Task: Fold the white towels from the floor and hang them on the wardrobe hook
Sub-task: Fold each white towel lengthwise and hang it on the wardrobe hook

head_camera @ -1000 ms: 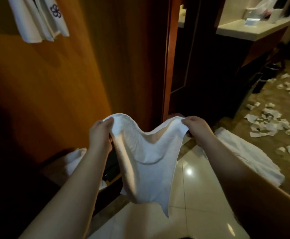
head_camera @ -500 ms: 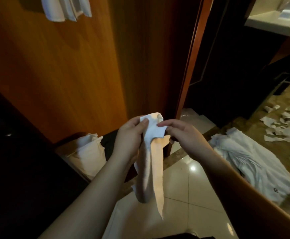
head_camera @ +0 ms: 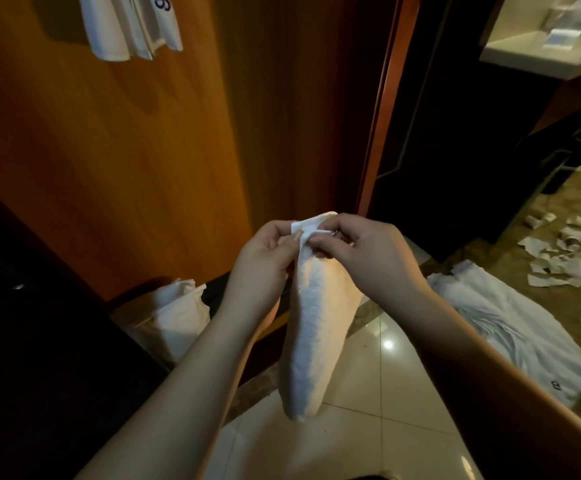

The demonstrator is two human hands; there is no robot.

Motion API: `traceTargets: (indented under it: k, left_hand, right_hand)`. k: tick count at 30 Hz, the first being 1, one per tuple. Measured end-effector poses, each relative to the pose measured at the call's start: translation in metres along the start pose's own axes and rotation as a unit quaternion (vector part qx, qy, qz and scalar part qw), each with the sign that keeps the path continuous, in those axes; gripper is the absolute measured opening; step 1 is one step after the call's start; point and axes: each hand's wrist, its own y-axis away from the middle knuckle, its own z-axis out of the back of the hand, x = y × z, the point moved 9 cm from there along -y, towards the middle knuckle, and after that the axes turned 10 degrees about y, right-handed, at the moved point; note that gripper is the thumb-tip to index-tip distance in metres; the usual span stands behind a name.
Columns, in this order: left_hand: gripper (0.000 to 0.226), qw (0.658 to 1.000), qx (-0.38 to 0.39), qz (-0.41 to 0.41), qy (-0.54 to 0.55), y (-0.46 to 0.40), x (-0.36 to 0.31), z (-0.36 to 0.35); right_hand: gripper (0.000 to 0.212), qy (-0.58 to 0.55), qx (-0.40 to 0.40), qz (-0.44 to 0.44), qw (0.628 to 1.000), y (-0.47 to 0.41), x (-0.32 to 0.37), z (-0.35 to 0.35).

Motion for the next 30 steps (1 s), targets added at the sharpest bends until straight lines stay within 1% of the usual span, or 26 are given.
traceTargets:
  k: [4, 6, 11, 13, 16, 17, 20, 23, 25, 27, 29, 30]
  left_hand:
    - [0.018, 0.999, 0.035, 0.005, 0.032, 0.000, -0.008, -0.006]
    - [0.020, 0.998, 0.047, -0.002, 0.029, 0.001, -0.014, -0.009]
    - [0.024, 0.997, 0.078, -0.015, -0.026, 0.003, -0.025, -0.014]
    - [0.023, 0.995, 0.096, -0.014, -0.034, 0.003, -0.028, -0.015]
    - [0.013, 0.991, 0.128, -0.015, -0.038, 0.003, -0.028, -0.019]
    - [0.014, 0.990, 0.132, -0.019, -0.043, 0.003, -0.027, -0.020]
    - [0.012, 0.990, 0.124, -0.042, -0.050, 0.003, -0.027, -0.019]
    - [0.008, 0.991, 0.101, -0.052, -0.075, 0.002, -0.025, -0.016]
    - [0.016, 0.991, 0.088, -0.053, -0.086, 0.000, -0.022, -0.011]
    - [0.016, 0.993, 0.080, -0.044, -0.072, -0.003, -0.023, -0.003]
    - [0.015, 0.994, 0.072, -0.047, -0.069, -0.006, -0.028, 0.005]
    - [0.015, 0.994, 0.068, -0.048, -0.068, -0.007, -0.030, 0.009]
  right_hand:
    - [0.021, 0.017, -0.015, -0.009, 1.000, -0.002, 0.004, 0.007]
    - [0.019, 0.031, -0.017, -0.009, 0.999, -0.003, 0.006, 0.010]
    - [0.035, 0.087, -0.020, 0.009, 0.996, -0.001, 0.017, 0.016]
    - [0.029, 0.094, -0.014, 0.006, 0.995, -0.002, 0.017, 0.016]
    - [0.020, 0.077, -0.004, -0.004, 0.997, -0.002, 0.015, 0.018]
    - [0.019, 0.071, 0.003, -0.012, 0.997, -0.002, 0.014, 0.019]
    - [0.027, 0.076, 0.045, -0.032, 0.996, -0.006, 0.008, 0.018]
    - [0.031, 0.120, 0.119, -0.032, 0.985, -0.011, -0.001, 0.012]
    - [0.029, 0.163, 0.193, -0.031, 0.967, -0.011, -0.015, 0.006]
    - [0.031, 0.209, 0.263, -0.033, 0.941, -0.008, -0.035, -0.001]
    - [0.031, 0.234, 0.305, -0.033, 0.922, -0.004, -0.054, -0.007]
    - [0.031, 0.235, 0.313, -0.031, 0.920, -0.004, -0.061, -0.009]
